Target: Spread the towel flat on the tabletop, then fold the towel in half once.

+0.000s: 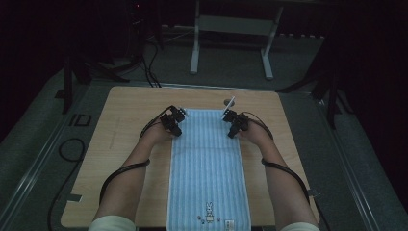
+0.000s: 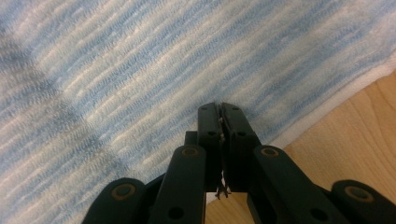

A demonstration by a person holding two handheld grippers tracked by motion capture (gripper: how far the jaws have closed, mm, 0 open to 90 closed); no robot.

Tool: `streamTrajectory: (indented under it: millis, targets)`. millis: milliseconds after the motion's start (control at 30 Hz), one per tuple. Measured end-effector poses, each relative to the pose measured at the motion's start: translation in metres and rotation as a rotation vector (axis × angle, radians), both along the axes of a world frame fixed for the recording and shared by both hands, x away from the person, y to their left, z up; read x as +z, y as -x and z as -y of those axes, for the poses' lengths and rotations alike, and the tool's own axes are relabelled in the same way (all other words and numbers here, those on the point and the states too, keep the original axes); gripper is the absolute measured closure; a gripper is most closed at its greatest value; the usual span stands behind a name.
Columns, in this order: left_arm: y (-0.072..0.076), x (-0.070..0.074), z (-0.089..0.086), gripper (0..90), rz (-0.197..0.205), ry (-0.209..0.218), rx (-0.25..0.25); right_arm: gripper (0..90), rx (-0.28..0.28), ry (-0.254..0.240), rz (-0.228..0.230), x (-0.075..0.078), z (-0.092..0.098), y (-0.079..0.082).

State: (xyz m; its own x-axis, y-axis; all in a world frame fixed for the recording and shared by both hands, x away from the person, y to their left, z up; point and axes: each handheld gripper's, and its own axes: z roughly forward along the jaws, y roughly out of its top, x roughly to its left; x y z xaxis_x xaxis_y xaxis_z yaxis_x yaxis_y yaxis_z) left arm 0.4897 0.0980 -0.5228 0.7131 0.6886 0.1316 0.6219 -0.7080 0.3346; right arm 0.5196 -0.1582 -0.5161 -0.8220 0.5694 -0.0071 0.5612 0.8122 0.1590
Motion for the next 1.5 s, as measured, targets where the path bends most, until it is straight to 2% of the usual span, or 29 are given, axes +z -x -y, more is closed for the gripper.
streamTrajectory:
  millis: [133, 167, 233, 333, 433, 533, 600, 633, 667, 700, 767, 800, 833, 867, 933, 1000, 1100, 1200, 1267, 1300, 1367, 1433, 1467, 1500]
  targets:
    - [-0.001, 0.0, 0.0, 61.8, 0.009, 0.0, 0.009, 85.8, -0.024, -0.015, 0.009, 0.0, 0.002, -0.001]
    - [-0.001, 0.0, -0.001, 61.6, 0.004, 0.008, 0.021, 82.6, -0.038, -0.025, 0.006, 0.0, 0.003, -0.001]
    - [0.001, 0.003, -0.003, 60.8, 0.011, 0.02, 0.023, 82.0, -0.055, -0.033, 0.01, 0.002, 0.003, 0.0]
    - [0.011, 0.013, -0.005, 58.6, 0.017, 0.04, -0.001, 80.8, -0.035, -0.072, 0.006, 0.009, 0.004, 0.007]
    - [0.024, 0.025, -0.009, 57.3, 0.033, 0.085, -0.032, 74.2, 0.033, -0.096, 0.019, 0.015, 0.008, 0.021]
    - [0.041, 0.03, -0.012, 55.5, 0.036, 0.105, -0.105, 67.9, 0.118, -0.099, 0.036, 0.018, 0.011, 0.035]
    - [0.047, 0.03, -0.014, 54.0, 0.034, 0.114, -0.125, 65.0, 0.173, -0.091, 0.056, 0.019, 0.015, 0.045]
    - [0.056, 0.029, -0.016, 53.7, 0.025, 0.107, -0.144, 62.9, 0.206, -0.098, 0.057, 0.02, 0.017, 0.05]
    - [0.056, 0.029, -0.016, 53.1, 0.025, 0.107, -0.144, 62.0, 0.227, -0.103, 0.057, 0.021, 0.019, 0.054]
    - [0.064, 0.027, -0.019, 53.1, 0.012, 0.124, -0.152, 62.0, 0.237, -0.102, 0.051, 0.022, 0.02, 0.057]
    - [0.068, 0.026, -0.021, 53.1, 0.013, 0.124, -0.161, 62.1, 0.264, -0.114, 0.052, 0.023, 0.024, 0.063]
    - [0.072, 0.025, -0.022, 53.1, 0.009, 0.127, -0.172, 62.2, 0.272, -0.128, 0.056, 0.023, 0.027, 0.066]
    - [0.078, 0.02, -0.025, 53.1, -0.008, 0.148, -0.193, 62.2, 0.281, -0.144, 0.046, 0.021, 0.029, 0.068]
    - [0.08, 0.018, -0.025, 53.1, -0.004, 0.151, -0.205, 62.7, 0.289, -0.148, 0.046, 0.02, 0.031, 0.07]
    - [0.081, 0.013, -0.027, 53.1, -0.016, 0.148, -0.217, 64.9, 0.297, -0.134, 0.061, 0.016, 0.034, 0.071]
    - [0.078, 0.01, -0.028, 53.1, -0.009, 0.129, -0.203, 64.9, 0.305, -0.144, 0.061, 0.014, 0.037, 0.069]
    - [0.072, 0.01, -0.03, 53.0, -0.004, 0.116, -0.186, 64.3, 0.334, -0.134, 0.074, 0.012, 0.04, 0.066]
    - [0.067, 0.013, -0.03, 50.9, 0.007, 0.129, -0.176, 61.7, 0.357, -0.112, 0.101, 0.009, 0.04, 0.063]
    - [0.066, 0.014, -0.029, 50.8, 0.009, 0.128, -0.175, 61.7, 0.354, -0.105, 0.102, 0.009, 0.04, 0.061]
    - [0.067, 0.016, -0.028, 50.6, 0.014, 0.144, -0.176, 61.7, 0.338, -0.122, 0.092, 0.009, 0.041, 0.058]
    - [0.068, 0.017, -0.026, 49.7, 0.014, 0.125, -0.204, 61.7, 0.336, -0.133, 0.099, 0.01, 0.042, 0.058]
    - [0.068, 0.015, -0.025, 48.3, 0.015, 0.113, -0.211, 61.7, 0.34, -0.133, 0.108, 0.01, 0.041, 0.058]
    - [0.064, 0.013, -0.025, 48.3, 0.016, 0.114, -0.195, 61.7, 0.346, -0.128, 0.111, 0.01, 0.041, 0.057]
    - [0.061, 0.013, -0.025, 48.3, 0.019, 0.114, -0.179, 61.6, 0.336, -0.098, 0.123, 0.008, 0.039, 0.053]
